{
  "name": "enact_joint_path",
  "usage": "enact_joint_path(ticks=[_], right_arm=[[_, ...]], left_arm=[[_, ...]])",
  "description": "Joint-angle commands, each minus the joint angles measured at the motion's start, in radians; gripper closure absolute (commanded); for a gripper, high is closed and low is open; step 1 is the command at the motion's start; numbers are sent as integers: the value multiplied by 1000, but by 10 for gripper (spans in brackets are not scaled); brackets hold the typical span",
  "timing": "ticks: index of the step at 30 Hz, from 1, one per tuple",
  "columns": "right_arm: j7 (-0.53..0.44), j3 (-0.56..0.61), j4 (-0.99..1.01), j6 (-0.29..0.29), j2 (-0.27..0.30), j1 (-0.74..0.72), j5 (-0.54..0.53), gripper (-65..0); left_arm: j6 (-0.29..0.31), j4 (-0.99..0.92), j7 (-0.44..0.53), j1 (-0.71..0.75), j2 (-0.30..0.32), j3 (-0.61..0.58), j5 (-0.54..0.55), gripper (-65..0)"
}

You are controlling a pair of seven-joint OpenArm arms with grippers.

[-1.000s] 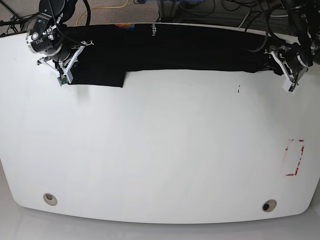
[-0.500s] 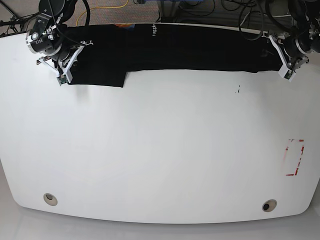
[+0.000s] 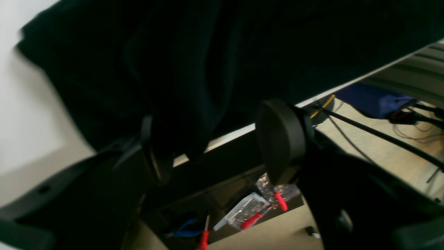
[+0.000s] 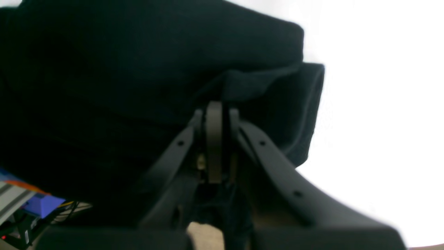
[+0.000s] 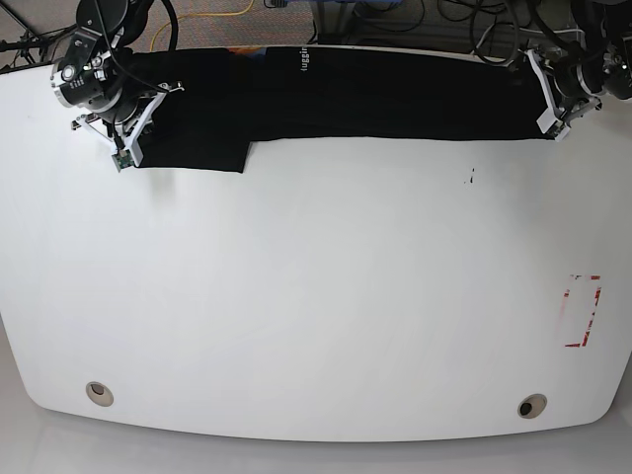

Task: Fold the T-shirt properly
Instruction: 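Lay the folded shirt down along the table edge with both grippers, then adjust the left gripper's hold on the folded shirt end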

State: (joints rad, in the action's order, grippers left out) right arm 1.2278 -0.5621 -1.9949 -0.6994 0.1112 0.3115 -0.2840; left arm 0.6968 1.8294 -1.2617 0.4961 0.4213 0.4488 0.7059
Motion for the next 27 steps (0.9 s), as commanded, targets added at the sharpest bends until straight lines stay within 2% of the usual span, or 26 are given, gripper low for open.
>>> enact_joint_path(ticks=[1,9,15,27], right_arm=[[-15,-5,-16,1,11,-5,-4,0],[-15,-5,-16,1,11,-7,-4,0],[-15,-5,-16,1,11,-7,-4,0],[-15,-5,-14,1,11,-18,-4,0]], left_arm=[[1,65,14,-4,35,8,50,-358],[1,91,9,-96,40,32,136,-358],[1,63,7,-169,-12,66,137,-358],[1,-129,12,-216,-11,-17,137,-358]])
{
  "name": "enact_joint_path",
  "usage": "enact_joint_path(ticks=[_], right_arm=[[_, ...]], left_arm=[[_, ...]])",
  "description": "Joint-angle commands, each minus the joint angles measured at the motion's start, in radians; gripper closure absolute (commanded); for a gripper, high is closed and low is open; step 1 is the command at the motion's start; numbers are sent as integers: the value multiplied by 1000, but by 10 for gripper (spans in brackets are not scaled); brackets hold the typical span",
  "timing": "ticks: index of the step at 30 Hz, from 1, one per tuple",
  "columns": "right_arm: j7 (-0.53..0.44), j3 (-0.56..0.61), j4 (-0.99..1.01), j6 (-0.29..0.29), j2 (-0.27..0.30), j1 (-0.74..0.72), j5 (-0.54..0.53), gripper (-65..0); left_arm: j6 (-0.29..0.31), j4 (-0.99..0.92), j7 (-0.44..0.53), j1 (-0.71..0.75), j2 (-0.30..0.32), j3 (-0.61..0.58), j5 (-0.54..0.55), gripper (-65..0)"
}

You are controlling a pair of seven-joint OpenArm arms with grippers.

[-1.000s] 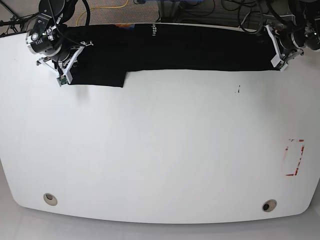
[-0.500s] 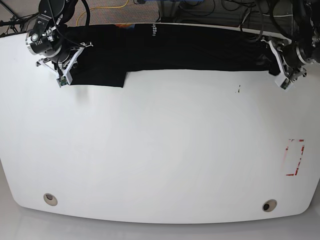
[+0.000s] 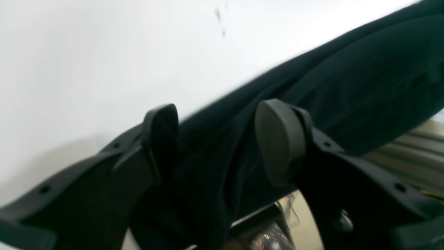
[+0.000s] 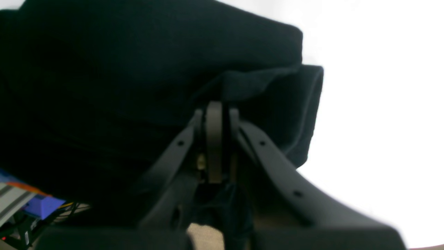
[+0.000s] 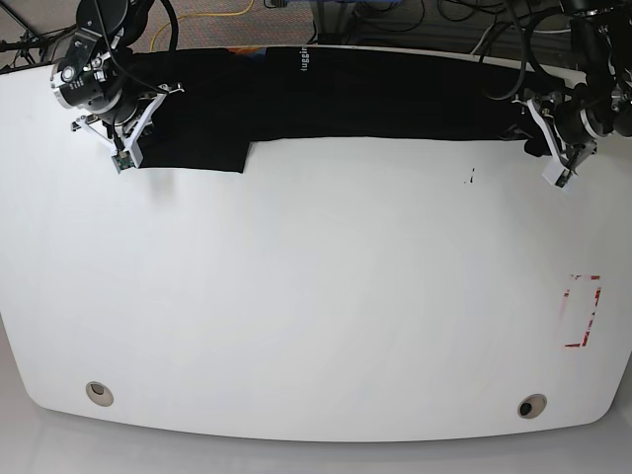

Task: Fold the T-shirt properly
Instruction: 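Adjust the left gripper's hold on the folded shirt end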

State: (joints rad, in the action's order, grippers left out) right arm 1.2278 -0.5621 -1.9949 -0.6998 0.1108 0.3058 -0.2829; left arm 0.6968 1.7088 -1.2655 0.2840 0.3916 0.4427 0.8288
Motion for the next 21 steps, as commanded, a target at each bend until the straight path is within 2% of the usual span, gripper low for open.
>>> enact_joint_path(ticks=[1,12,14,17,21], right_arm=[[-15,-5,-14,2,11,-12,-5,0],[-9,-5,-14,2,11,-32,-6,0],[-9,-5,-14,2,11,-32,-6,0],[-9,-5,-14,2,11,-32,-6,0],[-9,-5,-14,2,11,-36,-6,0]], left_arm=[[1,-17,16,-4,19,-20,14,-358],[1,-23,14,39,20,-46,16,-349],[1,-23,14,51,20,-46,16,-311],[1,-25,14,60,23,-46,8,-210],[1,-29,14,59,31,-55,-55,-76]])
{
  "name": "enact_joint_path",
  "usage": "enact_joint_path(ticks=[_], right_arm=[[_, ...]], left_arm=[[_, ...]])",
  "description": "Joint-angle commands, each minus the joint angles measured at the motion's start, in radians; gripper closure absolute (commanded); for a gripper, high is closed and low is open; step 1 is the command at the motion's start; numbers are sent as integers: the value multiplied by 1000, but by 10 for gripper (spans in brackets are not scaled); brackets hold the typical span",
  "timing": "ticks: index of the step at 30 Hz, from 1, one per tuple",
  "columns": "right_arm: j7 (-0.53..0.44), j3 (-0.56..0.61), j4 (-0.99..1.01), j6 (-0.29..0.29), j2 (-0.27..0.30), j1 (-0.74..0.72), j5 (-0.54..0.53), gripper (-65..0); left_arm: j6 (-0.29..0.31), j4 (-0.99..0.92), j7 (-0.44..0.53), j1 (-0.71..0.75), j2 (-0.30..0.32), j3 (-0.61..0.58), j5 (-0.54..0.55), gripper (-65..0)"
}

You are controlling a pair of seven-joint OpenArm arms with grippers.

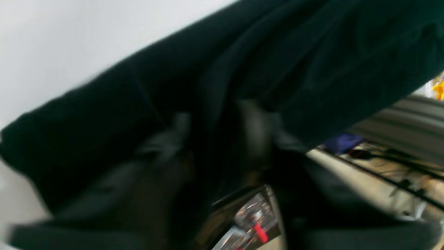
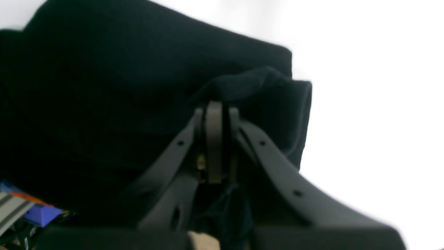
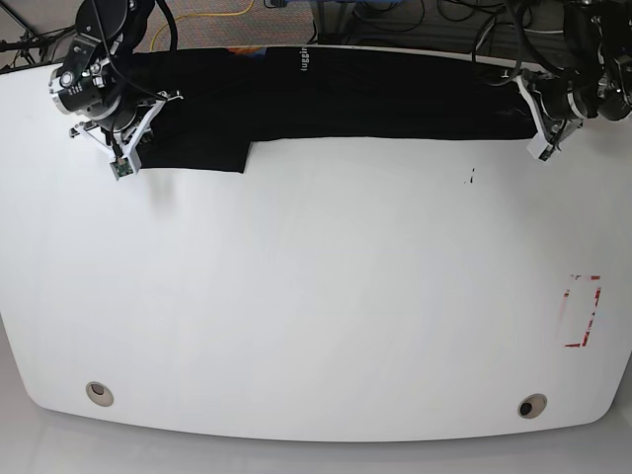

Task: Fold the T-shirt properly
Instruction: 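Adjust the left gripper's hold on the folded shirt end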

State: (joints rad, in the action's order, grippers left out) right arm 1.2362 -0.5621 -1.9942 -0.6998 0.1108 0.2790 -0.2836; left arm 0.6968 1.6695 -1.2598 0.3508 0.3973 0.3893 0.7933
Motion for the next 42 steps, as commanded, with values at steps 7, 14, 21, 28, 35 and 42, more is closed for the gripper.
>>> enact_joint_path(ticks=[7,14,21,28,35,42], right_arm=[[-17,-5,-15,2,11,-10,-6,0],[-17,-5,-15,2,11,-10,-6,0],[-17,-5,-15,2,11,-10,-6,0],[-17,-5,-15,2,11,-10,-4,0],[-17,-5,-15,2,11,-10,-4,0],[-17,-5,-15,2,10,-11,-4,0]], left_arm=[[1,31,10,-9,28,-19,-93,-43],[1,145,5,-8,28,29,-88,-25],[1,268,4,-5,25,36,-88,-25],[1,284,-45,4,27,36,-88,-26],[1,286,-48,43,32,40,-93,-28],[1,286,-33,54,59,104,-93,-28]])
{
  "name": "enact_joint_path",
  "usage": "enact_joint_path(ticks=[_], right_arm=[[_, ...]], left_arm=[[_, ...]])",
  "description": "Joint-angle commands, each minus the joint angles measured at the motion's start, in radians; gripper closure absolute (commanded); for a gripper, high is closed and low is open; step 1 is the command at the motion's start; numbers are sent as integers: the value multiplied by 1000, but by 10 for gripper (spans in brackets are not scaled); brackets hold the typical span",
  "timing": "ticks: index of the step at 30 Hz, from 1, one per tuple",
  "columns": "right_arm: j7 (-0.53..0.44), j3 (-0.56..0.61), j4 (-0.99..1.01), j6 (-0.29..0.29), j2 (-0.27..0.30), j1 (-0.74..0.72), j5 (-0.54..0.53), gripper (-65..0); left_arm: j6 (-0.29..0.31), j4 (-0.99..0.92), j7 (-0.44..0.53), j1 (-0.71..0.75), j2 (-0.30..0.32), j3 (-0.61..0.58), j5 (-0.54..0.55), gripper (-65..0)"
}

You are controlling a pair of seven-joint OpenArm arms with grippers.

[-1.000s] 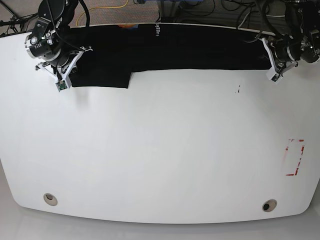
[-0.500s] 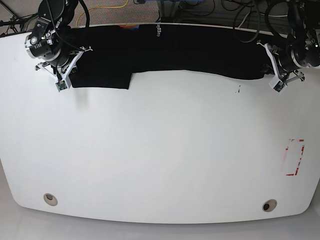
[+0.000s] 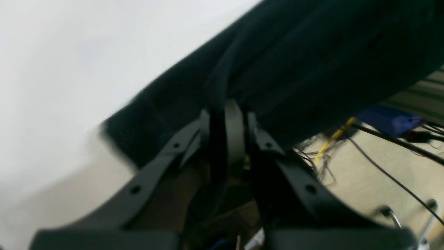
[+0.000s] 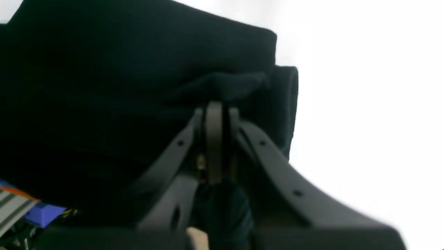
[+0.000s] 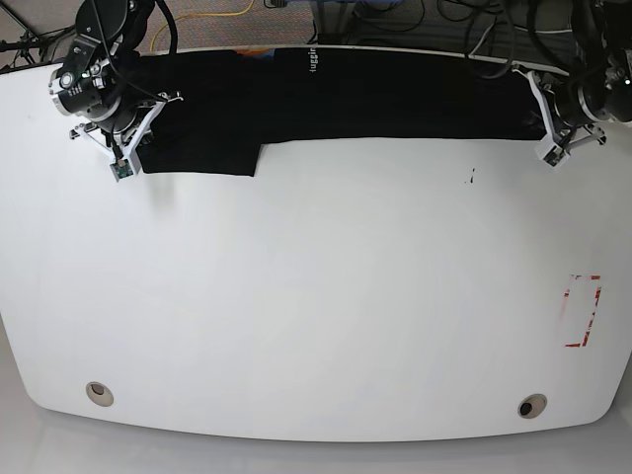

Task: Fold the T-shirt properly
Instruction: 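Adjust the left gripper's hold on the folded shirt end, then hold both ends of the black strip with both grippers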

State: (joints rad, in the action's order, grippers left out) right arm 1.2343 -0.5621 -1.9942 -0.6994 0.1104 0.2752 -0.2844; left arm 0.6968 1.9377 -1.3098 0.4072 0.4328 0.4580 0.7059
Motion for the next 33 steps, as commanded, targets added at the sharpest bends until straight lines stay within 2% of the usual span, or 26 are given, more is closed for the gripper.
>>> enact_joint_path(ticks=[1,5,10,17,25,33], right_arm=[[-15,-5,-15,1,10,-7,-3,0],[-15,-5,-15,1,10,-6,-3,0],[-15,-5,-15,1,10,-6,-5,0],[-15,-5,-15,1,10,-3,-5,0],[-15,-5,-15,1,10,-6,-5,0],[-15,-5,-15,1,10,-6,-5,0]], left_arm=[[1,18,25,-3,24,49,-5,-28],[1,16,60,-24,28,98,-9,-29],[1,10,62,-112,71,72,-9,-29],[1,12,60,-159,74,37,-7,-29],[1,16,-43,-186,73,43,-1,-29],[1,16,-43,-141,77,45,-1,-29]])
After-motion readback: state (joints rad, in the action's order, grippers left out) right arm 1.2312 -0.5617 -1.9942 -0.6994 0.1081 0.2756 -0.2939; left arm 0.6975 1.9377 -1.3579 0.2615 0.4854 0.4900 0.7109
